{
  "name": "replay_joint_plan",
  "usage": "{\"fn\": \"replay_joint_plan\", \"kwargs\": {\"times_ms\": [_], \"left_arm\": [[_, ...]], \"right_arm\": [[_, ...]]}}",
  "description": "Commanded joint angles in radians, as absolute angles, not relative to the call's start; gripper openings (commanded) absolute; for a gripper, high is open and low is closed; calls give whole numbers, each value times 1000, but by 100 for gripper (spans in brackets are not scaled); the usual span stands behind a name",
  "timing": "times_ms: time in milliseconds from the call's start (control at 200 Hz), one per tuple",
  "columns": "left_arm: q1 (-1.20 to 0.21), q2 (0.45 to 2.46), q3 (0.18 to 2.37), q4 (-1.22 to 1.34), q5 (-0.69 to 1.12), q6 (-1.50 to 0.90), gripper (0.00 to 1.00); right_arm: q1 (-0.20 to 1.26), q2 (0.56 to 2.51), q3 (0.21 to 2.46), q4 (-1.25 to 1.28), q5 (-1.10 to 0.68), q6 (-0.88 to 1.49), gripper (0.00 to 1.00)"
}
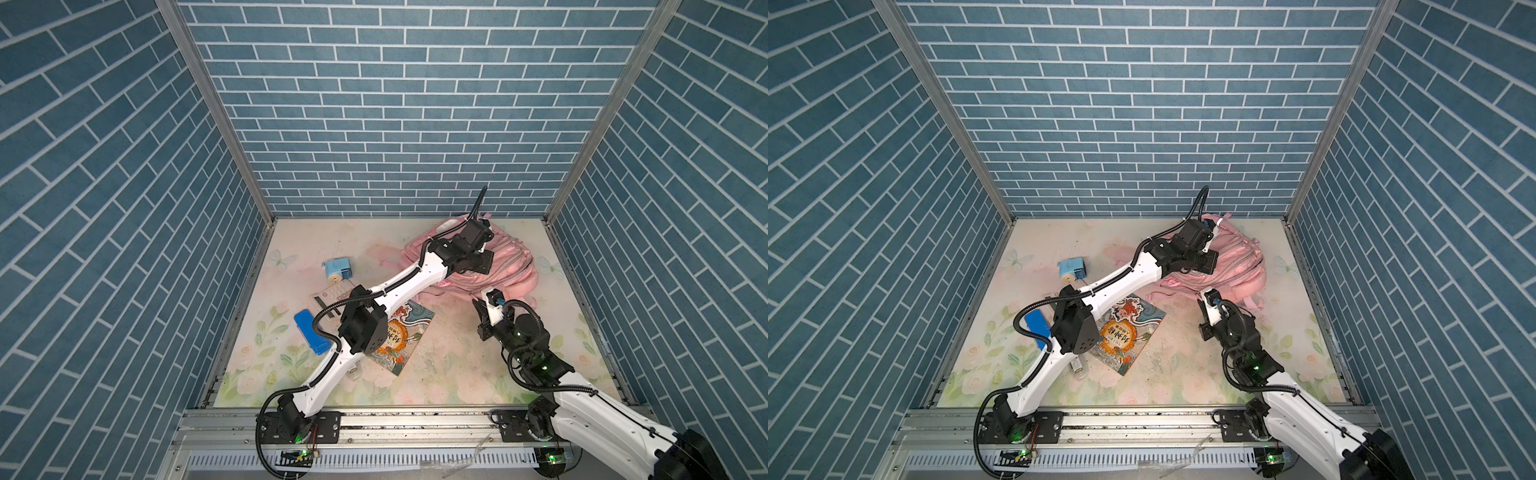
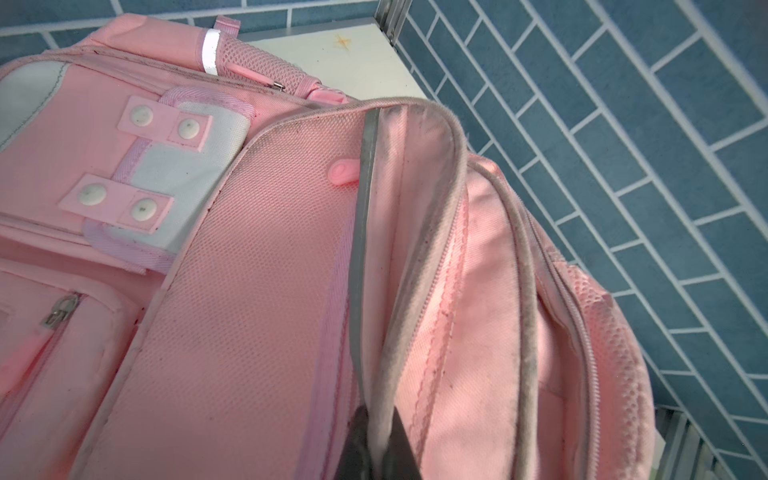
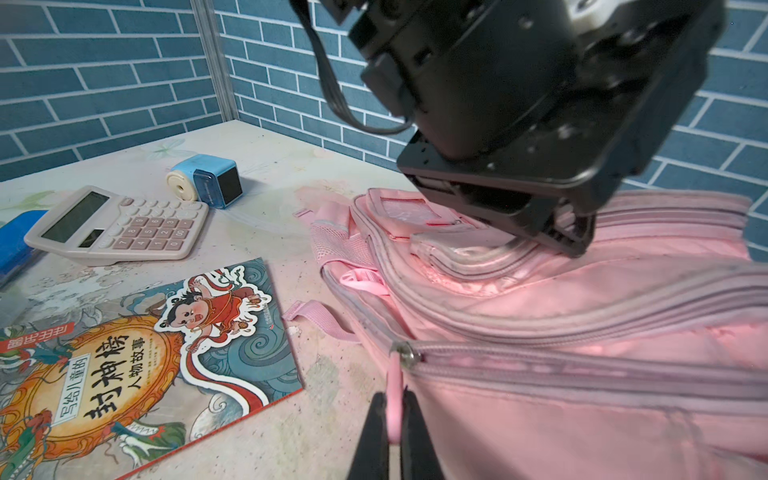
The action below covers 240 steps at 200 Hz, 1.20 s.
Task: Pack books, pencil case, and school supplies into a backpack
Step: Unzip the student bag at the top-center of the table.
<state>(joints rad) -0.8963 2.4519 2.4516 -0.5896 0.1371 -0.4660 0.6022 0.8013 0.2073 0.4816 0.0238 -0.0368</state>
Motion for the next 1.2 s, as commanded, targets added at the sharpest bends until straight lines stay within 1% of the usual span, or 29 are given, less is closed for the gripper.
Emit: {"fn": "replay_joint_plan", "kwargs": {"times_ms": [0, 415, 615, 805, 1195], "left_arm": [[-897, 2375, 2508, -395, 168, -545, 0], [-904, 2390, 2543, -282, 216, -619, 0], [-909, 2387, 2549, -236, 247, -637, 0], [-919, 2379, 2551, -242, 255, -609, 0], [-928, 2370, 2537, -236, 254, -616, 0]], "right_arm": [[637, 830, 225, 622, -21, -80, 0], [662, 1079, 253, 785, -39, -75, 0], [670, 1217, 317, 823, -49, -73, 0], [672, 1347, 378, 871, -54, -66, 0], [676, 1511, 482, 954, -1, -27, 0]]}}
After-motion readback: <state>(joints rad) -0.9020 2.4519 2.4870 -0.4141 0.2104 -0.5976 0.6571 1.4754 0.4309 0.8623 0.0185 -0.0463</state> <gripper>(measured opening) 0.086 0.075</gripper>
